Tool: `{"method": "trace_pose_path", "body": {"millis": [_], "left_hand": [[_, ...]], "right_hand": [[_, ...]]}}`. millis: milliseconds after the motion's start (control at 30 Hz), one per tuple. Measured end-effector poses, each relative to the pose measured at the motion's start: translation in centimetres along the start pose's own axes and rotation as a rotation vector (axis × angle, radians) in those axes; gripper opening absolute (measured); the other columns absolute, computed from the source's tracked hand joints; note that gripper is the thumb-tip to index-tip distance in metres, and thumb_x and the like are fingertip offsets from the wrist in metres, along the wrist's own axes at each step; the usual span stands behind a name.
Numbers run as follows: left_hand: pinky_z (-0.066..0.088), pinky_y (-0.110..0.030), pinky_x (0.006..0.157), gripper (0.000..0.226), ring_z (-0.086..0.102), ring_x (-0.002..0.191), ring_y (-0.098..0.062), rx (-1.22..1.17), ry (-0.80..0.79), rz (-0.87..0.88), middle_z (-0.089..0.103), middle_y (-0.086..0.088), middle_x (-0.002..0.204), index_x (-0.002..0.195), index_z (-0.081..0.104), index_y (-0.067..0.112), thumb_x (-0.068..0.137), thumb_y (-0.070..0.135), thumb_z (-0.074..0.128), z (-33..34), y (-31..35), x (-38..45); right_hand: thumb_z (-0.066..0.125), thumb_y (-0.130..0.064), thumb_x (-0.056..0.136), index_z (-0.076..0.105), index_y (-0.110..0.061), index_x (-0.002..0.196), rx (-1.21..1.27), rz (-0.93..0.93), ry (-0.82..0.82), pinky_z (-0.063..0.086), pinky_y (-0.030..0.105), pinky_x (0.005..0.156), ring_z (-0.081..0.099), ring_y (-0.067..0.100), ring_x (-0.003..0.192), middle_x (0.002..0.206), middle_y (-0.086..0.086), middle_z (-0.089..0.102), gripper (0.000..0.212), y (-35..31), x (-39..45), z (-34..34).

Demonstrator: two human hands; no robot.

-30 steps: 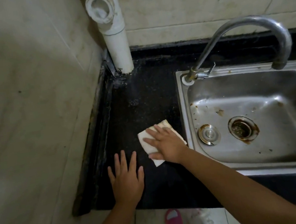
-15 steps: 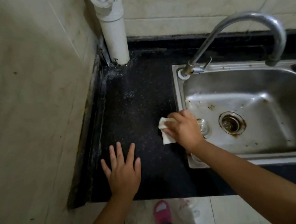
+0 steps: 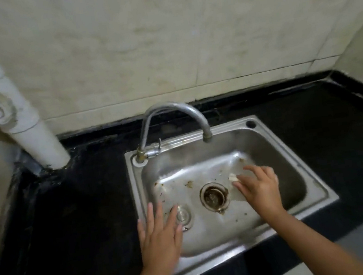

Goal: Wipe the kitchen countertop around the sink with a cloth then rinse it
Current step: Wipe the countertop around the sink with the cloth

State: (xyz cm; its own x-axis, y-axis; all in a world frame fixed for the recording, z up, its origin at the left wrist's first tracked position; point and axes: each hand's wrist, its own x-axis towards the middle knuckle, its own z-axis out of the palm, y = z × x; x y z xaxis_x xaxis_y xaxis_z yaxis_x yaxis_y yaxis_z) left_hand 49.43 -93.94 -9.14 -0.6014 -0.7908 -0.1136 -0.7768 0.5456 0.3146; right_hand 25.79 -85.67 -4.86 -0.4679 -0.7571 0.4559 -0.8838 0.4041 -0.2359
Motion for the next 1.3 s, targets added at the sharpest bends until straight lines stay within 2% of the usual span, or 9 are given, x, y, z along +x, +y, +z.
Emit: {"method": "trace_pose_path", "body": {"millis": [133, 200, 400, 567, 700, 833, 1067, 1233, 1300], "left_hand": [[-0.013, -0.037, 0.107, 0.099, -0.033, 0.126, -0.015, -0.005, -0.014, 0.024, -0.019, 0.004, 0.143, 0.143, -0.001, 0.034, 0.057, 0.065, -0.039, 0.3, 7.3, 5.3], [-0.013, -0.037, 0.109, 0.092, -0.033, 0.125, -0.013, 0.007, -0.031, 0.016, -0.028, 0.008, 0.137, 0.142, -0.007, 0.036, 0.056, 0.058, -0.031, 0.8, 10.6, 8.2], [0.044, -0.052, 0.091, 0.061, 0.049, 0.122, -0.033, 0.055, -0.081, -0.191, 0.053, -0.011, 0.132, 0.12, 0.06, 0.025, 0.086, 0.045, 0.013, 4.2, 17.7, 17.5], [0.018, -0.048, 0.111, 0.1, 0.006, 0.14, -0.021, 0.041, 0.054, -0.254, 0.005, 0.001, 0.147, 0.141, 0.015, 0.028, 0.064, 0.062, -0.04, 4.8, 20.1, 25.2], [0.044, -0.055, 0.09, 0.076, 0.049, 0.121, -0.036, 0.081, 0.056, -0.306, 0.054, -0.015, 0.131, 0.125, 0.056, 0.02, 0.093, 0.05, -0.006, 4.0, 20.2, 29.8], [-0.001, -0.042, 0.114, 0.067, -0.013, 0.142, -0.022, 0.16, -0.026, -0.378, -0.009, -0.003, 0.155, 0.146, -0.005, 0.028, 0.085, 0.056, -0.011, 4.7, 19.5, 32.2], [-0.008, -0.037, 0.113, 0.1, -0.029, 0.13, -0.013, 0.169, -0.08, -0.373, -0.029, 0.004, 0.143, 0.124, -0.031, 0.028, 0.034, 0.068, -0.05, 6.6, 18.5, 32.4], [-0.01, -0.036, 0.113, 0.064, -0.023, 0.139, -0.022, 0.196, -0.084, -0.374, -0.024, -0.005, 0.152, 0.132, -0.029, 0.023, 0.091, 0.058, 0.005, 6.2, 18.6, 32.5], [-0.01, -0.035, 0.113, 0.063, -0.029, 0.134, -0.019, 0.214, -0.083, -0.351, -0.031, -0.003, 0.146, 0.125, -0.032, 0.023, 0.086, 0.063, -0.003, 6.4, 18.5, 32.4]], "right_hand": [[0.083, -0.016, 0.064, 0.074, -0.012, 0.074, -0.01, 0.021, 0.0, 0.044, 0.041, 0.075, 0.059, 0.036, 0.088, 0.099, 0.014, 0.068, 0.014, 5.5, 4.7, -0.2], [0.08, -0.02, 0.067, 0.075, -0.012, 0.071, -0.013, -0.02, 0.049, 0.047, 0.043, 0.072, 0.054, 0.03, 0.091, 0.094, 0.014, 0.069, 0.01, 8.5, 7.7, 1.0], [0.054, -0.039, 0.074, 0.075, -0.017, 0.067, 0.079, -0.187, -0.016, 0.048, 0.038, 0.06, 0.036, 0.017, 0.086, 0.086, 0.007, 0.069, 0.032, 16.7, 16.3, 6.4], [0.051, -0.039, 0.076, 0.075, -0.016, 0.069, 0.131, -0.275, 0.019, 0.043, 0.035, 0.059, 0.046, 0.023, 0.082, 0.077, 0.007, 0.066, 0.034, 21.0, 24.8, 9.8], [0.058, -0.033, 0.088, 0.07, -0.016, 0.108, 0.195, -0.098, -0.259, 0.031, 0.033, 0.079, 0.048, 0.034, 0.101, 0.101, 0.012, 0.062, 0.029, 22.2, 30.2, 12.7], [0.051, -0.034, 0.092, 0.041, -0.015, 0.139, 0.092, -0.138, -0.405, 0.023, 0.034, 0.104, 0.03, 0.027, 0.132, 0.137, 0.009, 0.045, 0.051, 24.0, 30.4, 15.7], [0.041, -0.048, 0.093, 0.003, -0.019, 0.149, -0.003, -0.315, -0.779, -0.002, 0.035, 0.116, -0.011, 0.024, 0.144, 0.156, 0.006, -0.011, 0.074, 26.3, 31.6, 16.2], [0.076, -0.029, 0.074, 0.064, -0.005, 0.115, 0.02, -0.436, -0.44, 0.031, 0.046, 0.096, 0.042, 0.04, 0.119, 0.123, 0.019, 0.05, 0.049, 26.8, 30.9, 15.7], [0.073, -0.03, 0.077, 0.071, -0.007, 0.097, -0.051, -0.433, -0.481, 0.025, 0.036, 0.085, 0.046, 0.035, 0.111, 0.114, 0.013, 0.054, 0.031, 26.5, 30.7, 15.5]]}}
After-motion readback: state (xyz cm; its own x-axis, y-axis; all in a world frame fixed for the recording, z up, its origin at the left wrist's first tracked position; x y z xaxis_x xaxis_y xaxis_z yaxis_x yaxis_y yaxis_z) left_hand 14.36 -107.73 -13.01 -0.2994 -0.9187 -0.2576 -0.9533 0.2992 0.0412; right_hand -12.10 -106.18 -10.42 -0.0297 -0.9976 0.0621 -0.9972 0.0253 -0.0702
